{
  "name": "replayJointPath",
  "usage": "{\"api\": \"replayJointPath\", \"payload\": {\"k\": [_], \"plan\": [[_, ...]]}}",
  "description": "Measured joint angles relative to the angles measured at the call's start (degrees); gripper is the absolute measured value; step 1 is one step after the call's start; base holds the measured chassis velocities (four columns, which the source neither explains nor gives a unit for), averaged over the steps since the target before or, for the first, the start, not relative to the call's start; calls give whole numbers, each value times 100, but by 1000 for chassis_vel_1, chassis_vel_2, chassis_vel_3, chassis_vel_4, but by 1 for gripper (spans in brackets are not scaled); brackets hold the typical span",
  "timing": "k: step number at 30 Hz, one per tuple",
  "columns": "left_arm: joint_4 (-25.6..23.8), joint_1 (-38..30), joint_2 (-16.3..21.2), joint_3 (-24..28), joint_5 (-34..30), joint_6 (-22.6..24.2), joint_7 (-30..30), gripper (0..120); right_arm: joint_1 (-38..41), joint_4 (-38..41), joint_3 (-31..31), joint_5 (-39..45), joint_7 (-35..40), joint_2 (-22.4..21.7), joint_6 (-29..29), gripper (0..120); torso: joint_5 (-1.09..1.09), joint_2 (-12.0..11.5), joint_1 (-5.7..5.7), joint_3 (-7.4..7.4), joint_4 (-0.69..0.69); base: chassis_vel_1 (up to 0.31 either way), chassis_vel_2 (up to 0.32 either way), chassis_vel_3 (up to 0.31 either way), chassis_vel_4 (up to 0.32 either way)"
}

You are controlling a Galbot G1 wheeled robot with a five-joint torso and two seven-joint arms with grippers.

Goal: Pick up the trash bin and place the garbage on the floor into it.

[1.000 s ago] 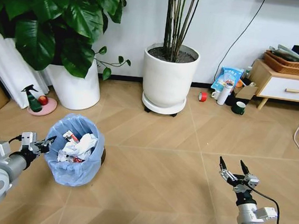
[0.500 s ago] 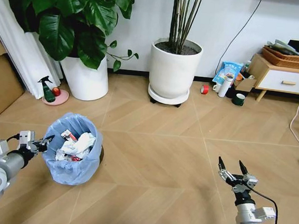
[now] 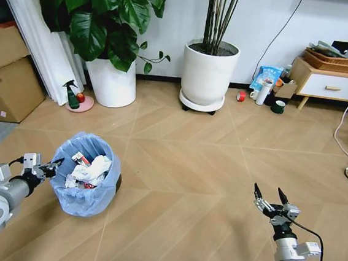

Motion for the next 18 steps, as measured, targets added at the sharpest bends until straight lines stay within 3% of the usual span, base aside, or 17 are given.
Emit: {"api": "replayJointPath", "payload": {"k": [18], "plan": [[-56, -23, 51, -8, -21, 3, -25, 0, -14, 26, 15, 25, -32, 33, 18, 100, 0, 0, 0, 0, 0, 307, -167, -311, 170]]}}
